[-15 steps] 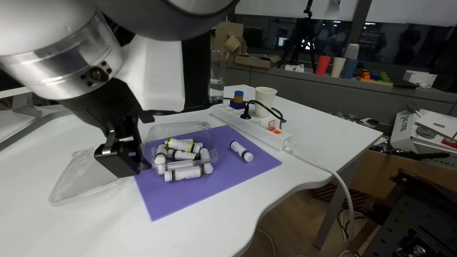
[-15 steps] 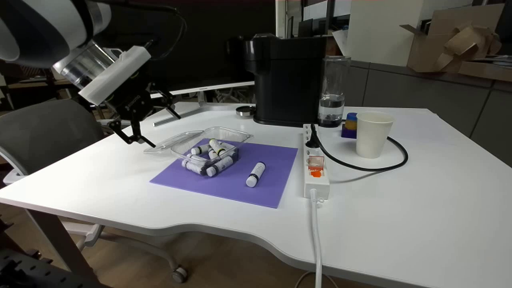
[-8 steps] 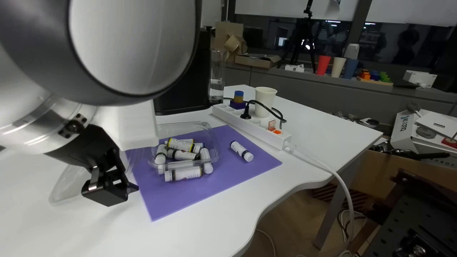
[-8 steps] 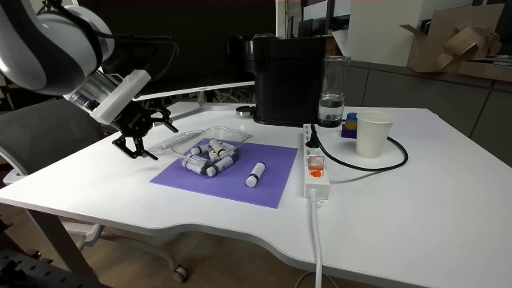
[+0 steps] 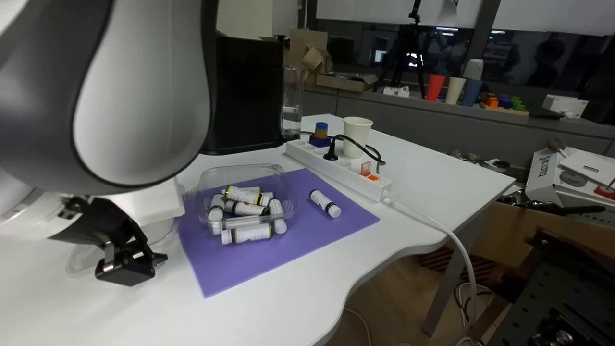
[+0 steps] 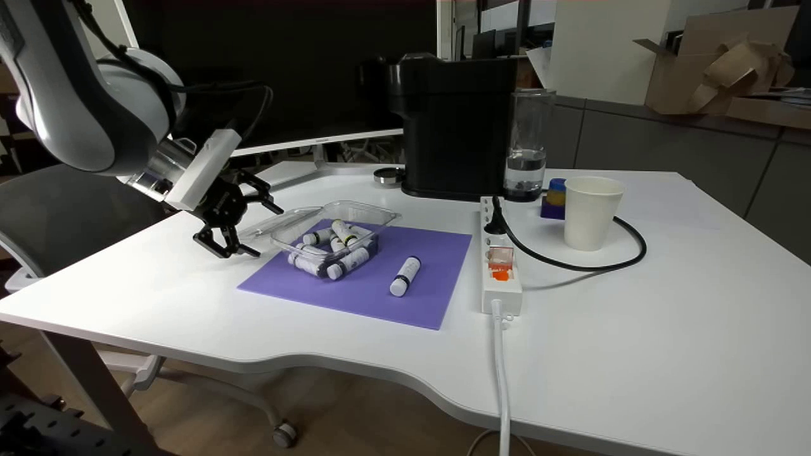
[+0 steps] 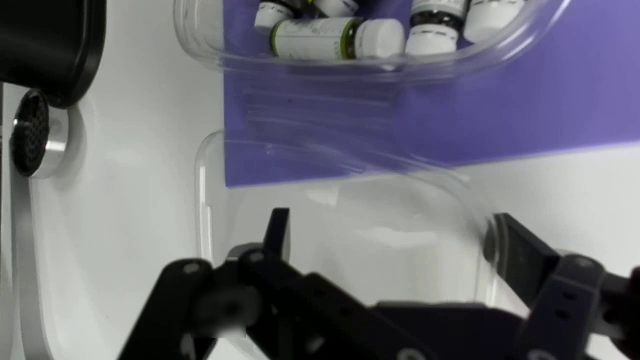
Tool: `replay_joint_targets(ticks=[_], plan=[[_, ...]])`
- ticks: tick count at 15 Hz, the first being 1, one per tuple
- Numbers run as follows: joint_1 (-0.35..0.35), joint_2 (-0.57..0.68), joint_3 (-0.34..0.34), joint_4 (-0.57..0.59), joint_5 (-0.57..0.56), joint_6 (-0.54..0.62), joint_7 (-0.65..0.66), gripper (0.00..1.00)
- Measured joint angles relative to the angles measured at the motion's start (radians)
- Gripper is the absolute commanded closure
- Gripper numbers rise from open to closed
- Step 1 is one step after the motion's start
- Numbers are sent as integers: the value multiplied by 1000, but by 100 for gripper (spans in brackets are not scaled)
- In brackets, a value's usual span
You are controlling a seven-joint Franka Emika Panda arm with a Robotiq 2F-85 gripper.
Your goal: Close the plastic box on the table
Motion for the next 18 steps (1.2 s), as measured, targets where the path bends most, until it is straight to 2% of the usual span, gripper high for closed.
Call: replay_joint_targets(ticks=[5, 10, 18], plan=[[11, 16, 5, 41, -67, -22, 56, 0], [10, -2, 21, 49, -80, -45, 175, 0], [9, -147, 41, -16, -78, -115, 411, 0]])
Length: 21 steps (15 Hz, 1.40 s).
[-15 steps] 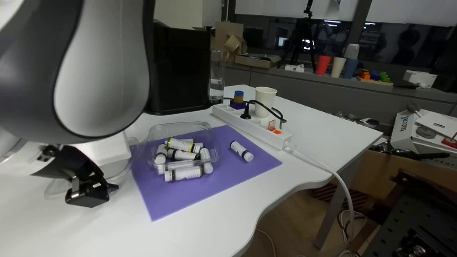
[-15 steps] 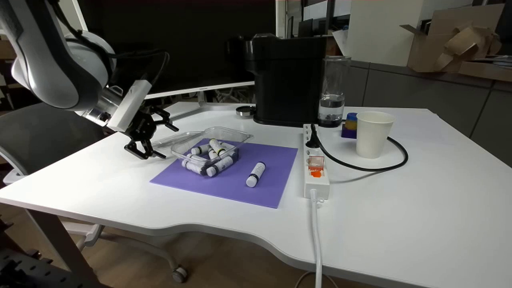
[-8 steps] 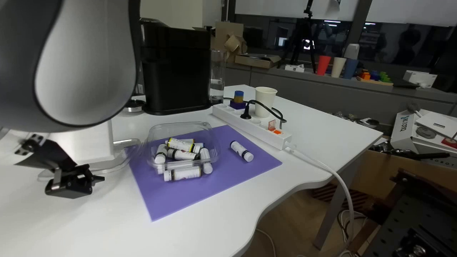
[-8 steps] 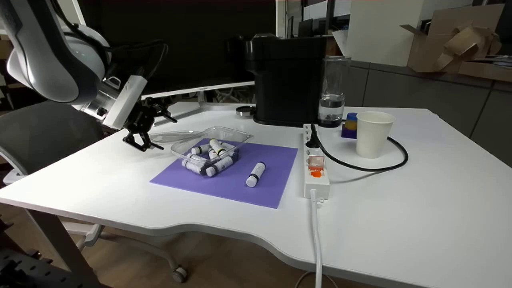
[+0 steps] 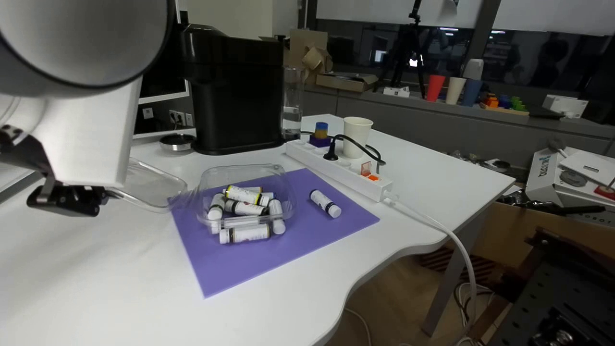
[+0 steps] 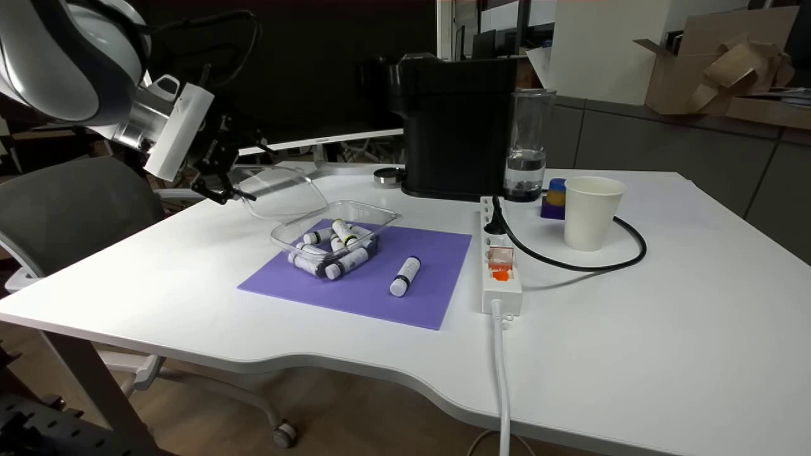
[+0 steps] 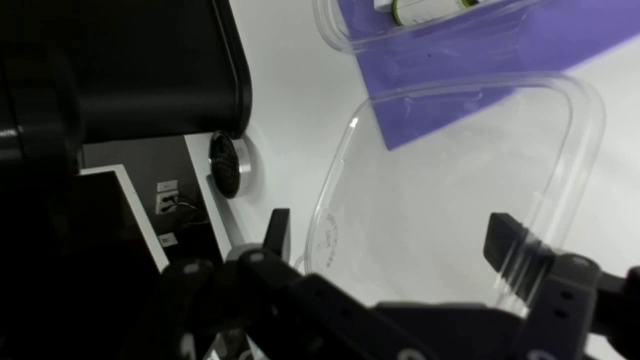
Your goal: Close the plastic box on the table
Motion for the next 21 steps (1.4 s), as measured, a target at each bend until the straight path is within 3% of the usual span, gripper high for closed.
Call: replay_joint_targets(ticks=[5, 12, 21], plan=[[-16, -112, 0, -69, 73, -58, 105, 0], [-80, -245, -21, -149, 237, -90, 155, 0], [-190, -314, -116, -228, 494, -3, 154, 0]])
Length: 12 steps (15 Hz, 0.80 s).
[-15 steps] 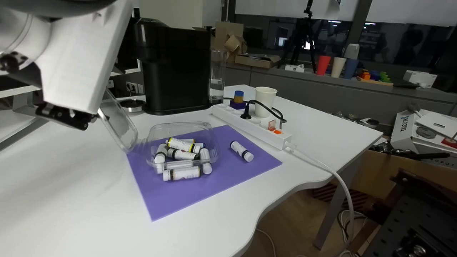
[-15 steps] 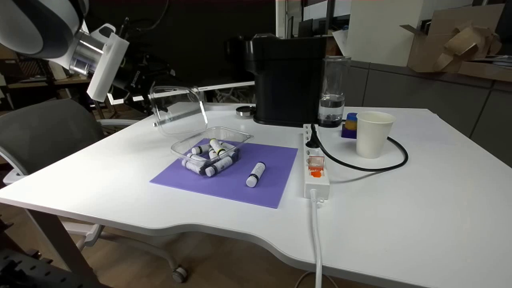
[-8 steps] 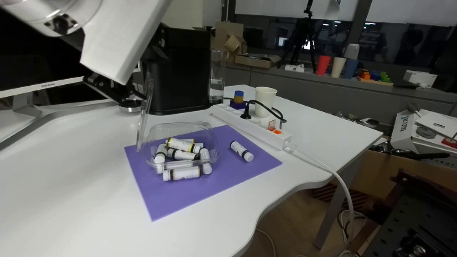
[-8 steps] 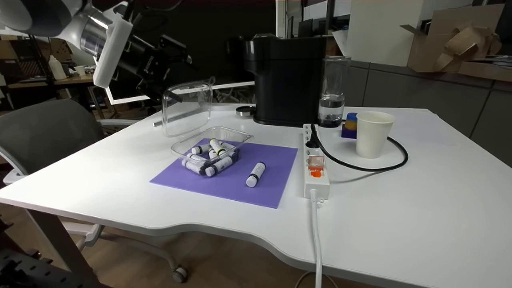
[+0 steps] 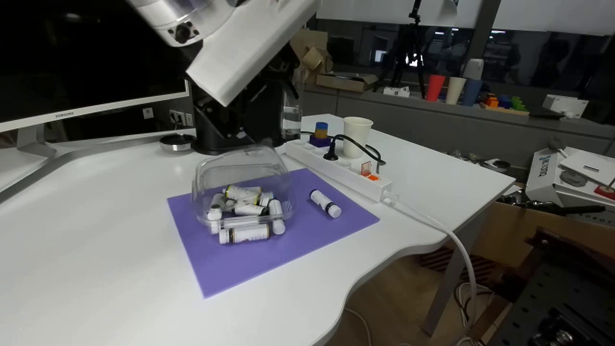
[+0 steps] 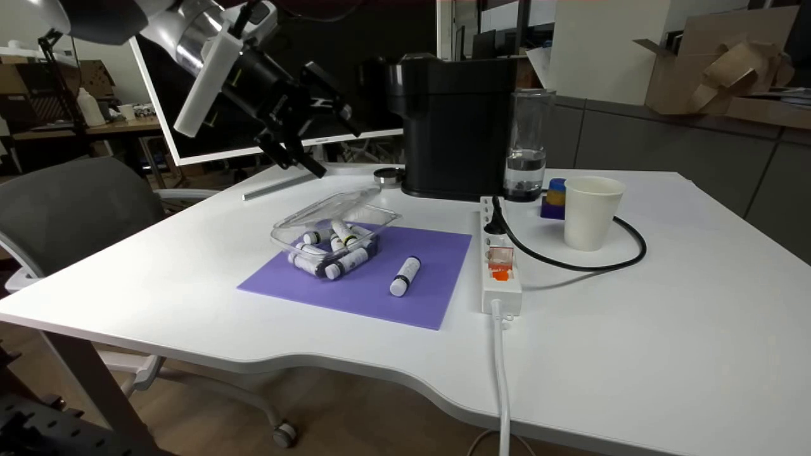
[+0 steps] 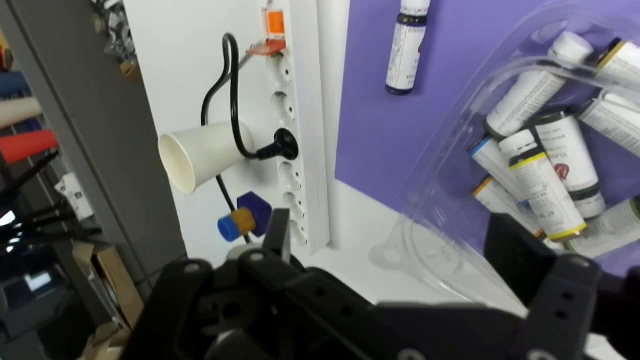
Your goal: Close the plastic box on the table
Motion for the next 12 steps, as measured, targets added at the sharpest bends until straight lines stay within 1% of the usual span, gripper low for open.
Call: replay_joint_targets(ticks=[2, 5, 9, 12], plan=[[-29, 0, -27, -15, 64, 52, -29, 0], [-63, -2, -60, -38, 158, 151, -116, 0], [-91, -5, -83, -76, 327, 317, -329, 0], [-97, -7, -91, -101, 480, 394, -525, 0]])
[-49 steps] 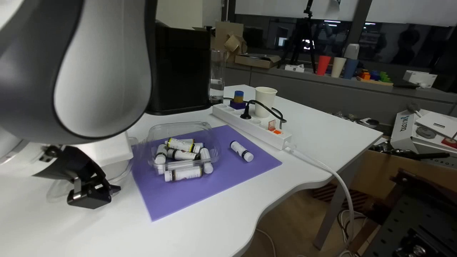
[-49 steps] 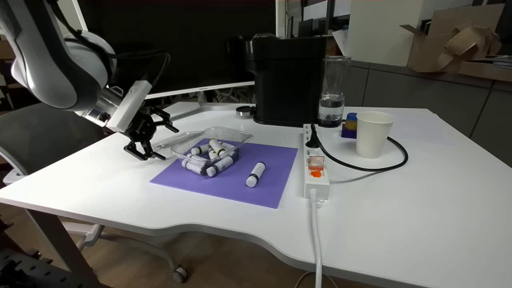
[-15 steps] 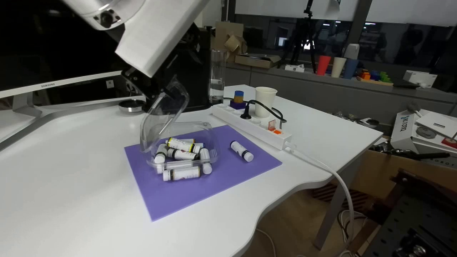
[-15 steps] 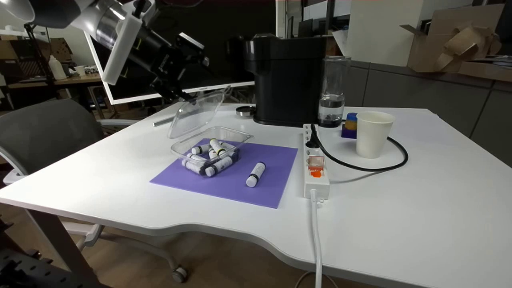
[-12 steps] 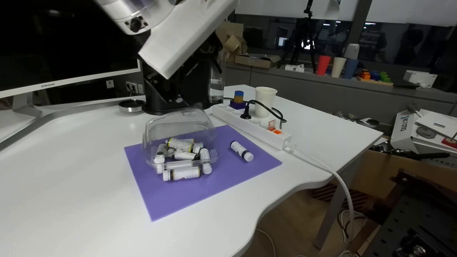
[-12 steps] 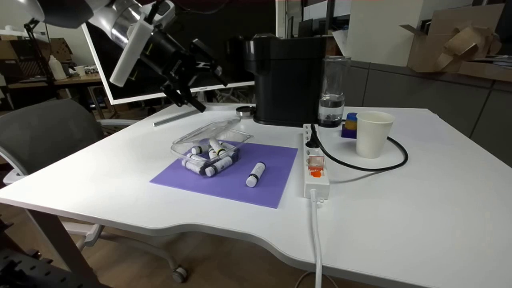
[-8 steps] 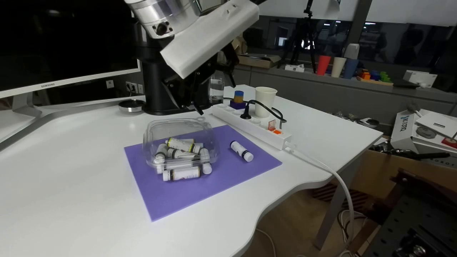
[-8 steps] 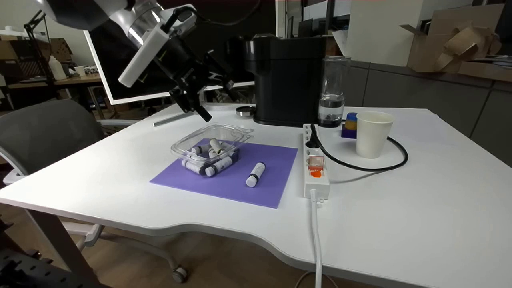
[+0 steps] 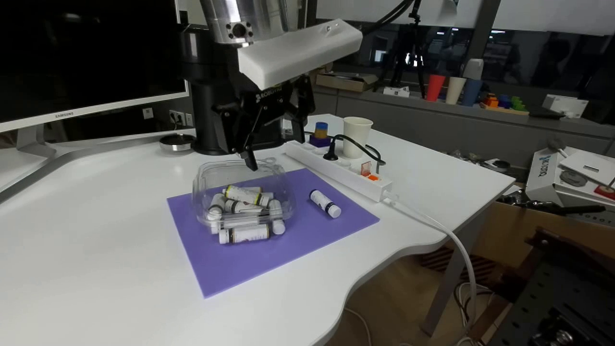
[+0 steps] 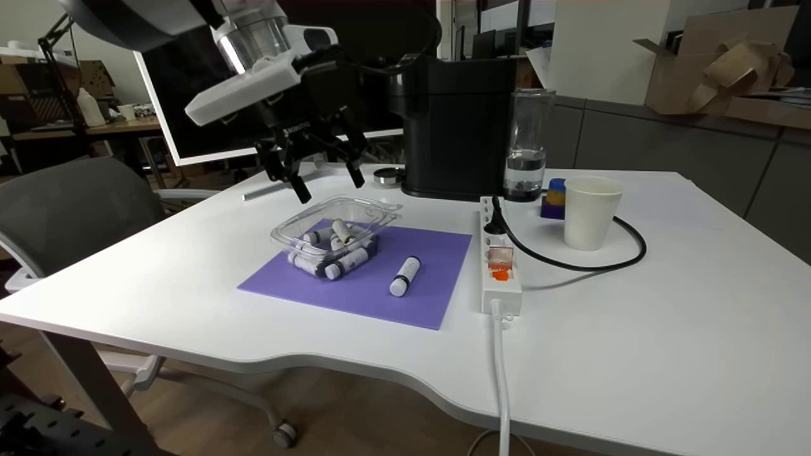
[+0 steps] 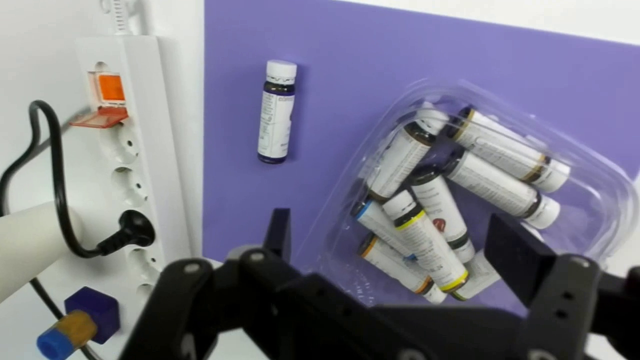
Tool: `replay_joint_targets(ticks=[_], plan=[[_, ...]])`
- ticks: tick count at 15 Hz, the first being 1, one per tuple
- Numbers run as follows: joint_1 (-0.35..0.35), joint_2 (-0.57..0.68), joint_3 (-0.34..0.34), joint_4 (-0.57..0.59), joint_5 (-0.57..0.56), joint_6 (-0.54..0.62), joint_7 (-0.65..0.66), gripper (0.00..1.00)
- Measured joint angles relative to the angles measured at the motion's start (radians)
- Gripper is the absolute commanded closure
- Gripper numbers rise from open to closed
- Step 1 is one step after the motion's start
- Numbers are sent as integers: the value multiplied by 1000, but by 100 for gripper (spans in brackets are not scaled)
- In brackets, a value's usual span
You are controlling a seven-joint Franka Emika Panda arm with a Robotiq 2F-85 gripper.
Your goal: Close the plastic box on the table
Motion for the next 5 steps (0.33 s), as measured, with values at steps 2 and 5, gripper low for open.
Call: replay_joint_targets(ticks=[2, 5], plan=[[2, -7, -3, -12, 91, 20, -116, 0], [9, -37, -4, -26, 180, 18, -247, 0]])
